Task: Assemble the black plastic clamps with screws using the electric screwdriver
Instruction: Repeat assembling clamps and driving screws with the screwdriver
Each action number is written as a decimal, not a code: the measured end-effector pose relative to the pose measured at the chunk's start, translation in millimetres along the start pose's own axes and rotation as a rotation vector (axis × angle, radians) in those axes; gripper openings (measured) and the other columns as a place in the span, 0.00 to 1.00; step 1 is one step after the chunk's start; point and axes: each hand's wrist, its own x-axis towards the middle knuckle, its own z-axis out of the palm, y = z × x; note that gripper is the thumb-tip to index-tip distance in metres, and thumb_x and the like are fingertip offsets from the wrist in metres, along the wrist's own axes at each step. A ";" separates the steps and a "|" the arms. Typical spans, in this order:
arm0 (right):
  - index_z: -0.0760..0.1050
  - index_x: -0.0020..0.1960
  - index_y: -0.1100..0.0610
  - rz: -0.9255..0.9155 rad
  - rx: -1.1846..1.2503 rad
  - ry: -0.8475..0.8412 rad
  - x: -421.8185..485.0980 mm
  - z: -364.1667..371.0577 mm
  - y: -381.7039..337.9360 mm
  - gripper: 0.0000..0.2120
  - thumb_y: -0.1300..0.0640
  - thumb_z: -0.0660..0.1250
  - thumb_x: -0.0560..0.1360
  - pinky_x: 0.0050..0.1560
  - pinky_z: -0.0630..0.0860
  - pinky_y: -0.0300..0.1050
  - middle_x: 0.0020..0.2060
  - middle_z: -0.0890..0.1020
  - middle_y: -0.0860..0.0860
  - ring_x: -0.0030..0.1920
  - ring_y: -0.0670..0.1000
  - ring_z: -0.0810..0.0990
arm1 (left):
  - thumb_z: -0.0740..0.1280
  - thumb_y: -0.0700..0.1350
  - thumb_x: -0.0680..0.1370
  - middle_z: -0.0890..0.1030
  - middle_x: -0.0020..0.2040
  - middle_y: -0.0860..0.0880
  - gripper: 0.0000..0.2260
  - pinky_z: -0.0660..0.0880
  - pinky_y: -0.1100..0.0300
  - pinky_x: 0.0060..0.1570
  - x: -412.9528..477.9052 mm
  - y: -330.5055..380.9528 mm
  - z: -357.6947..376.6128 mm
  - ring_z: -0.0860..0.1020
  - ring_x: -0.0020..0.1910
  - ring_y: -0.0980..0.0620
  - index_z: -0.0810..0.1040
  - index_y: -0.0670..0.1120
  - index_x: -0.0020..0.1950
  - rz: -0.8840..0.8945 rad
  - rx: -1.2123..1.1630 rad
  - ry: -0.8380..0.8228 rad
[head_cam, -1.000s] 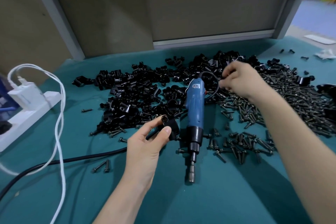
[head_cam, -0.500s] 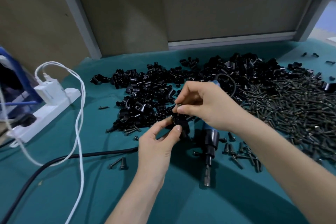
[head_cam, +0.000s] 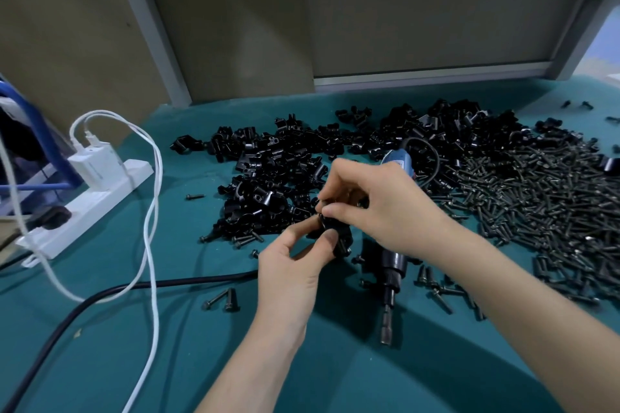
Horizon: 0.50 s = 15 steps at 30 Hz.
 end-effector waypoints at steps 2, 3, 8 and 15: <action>0.76 0.45 0.61 -0.170 -0.221 -0.004 -1.1 5.8 -2.7 0.03 0.66 0.69 0.74 0.43 0.75 0.50 0.37 0.81 0.50 0.41 0.51 0.76 | 0.77 0.49 0.68 0.86 0.41 0.56 0.07 0.77 0.51 0.58 1.0 0.5 0.4 0.83 0.41 0.59 0.85 0.59 0.45 -0.020 -0.013 0.016; 0.76 0.44 0.62 -0.248 -0.310 -0.010 -0.9 8.8 -3.4 0.03 0.66 0.69 0.73 0.40 0.73 0.51 0.35 0.79 0.52 0.40 0.53 0.74 | 0.79 0.51 0.66 0.86 0.42 0.53 0.10 0.76 0.48 0.60 1.5 0.7 0.4 0.84 0.42 0.56 0.85 0.56 0.46 -0.031 -0.028 0.023; 0.77 0.45 0.60 -0.190 -0.224 -0.071 0.6 6.5 -0.2 0.03 0.62 0.71 0.74 0.50 0.73 0.49 0.43 0.81 0.48 0.47 0.51 0.75 | 0.76 0.51 0.66 0.86 0.45 0.50 0.13 0.76 0.49 0.59 2.6 -1.8 -2.1 0.84 0.45 0.53 0.85 0.50 0.48 -0.033 -0.048 0.063; 0.79 0.45 0.56 0.142 0.130 -0.035 4.4 4.5 5.0 0.02 0.58 0.71 0.74 0.53 0.78 0.49 0.45 0.84 0.48 0.47 0.45 0.81 | 0.72 0.39 0.73 0.86 0.40 0.51 0.11 0.78 0.67 0.44 0.2 0.7 -1.0 0.83 0.38 0.59 0.86 0.56 0.44 0.080 -0.019 0.085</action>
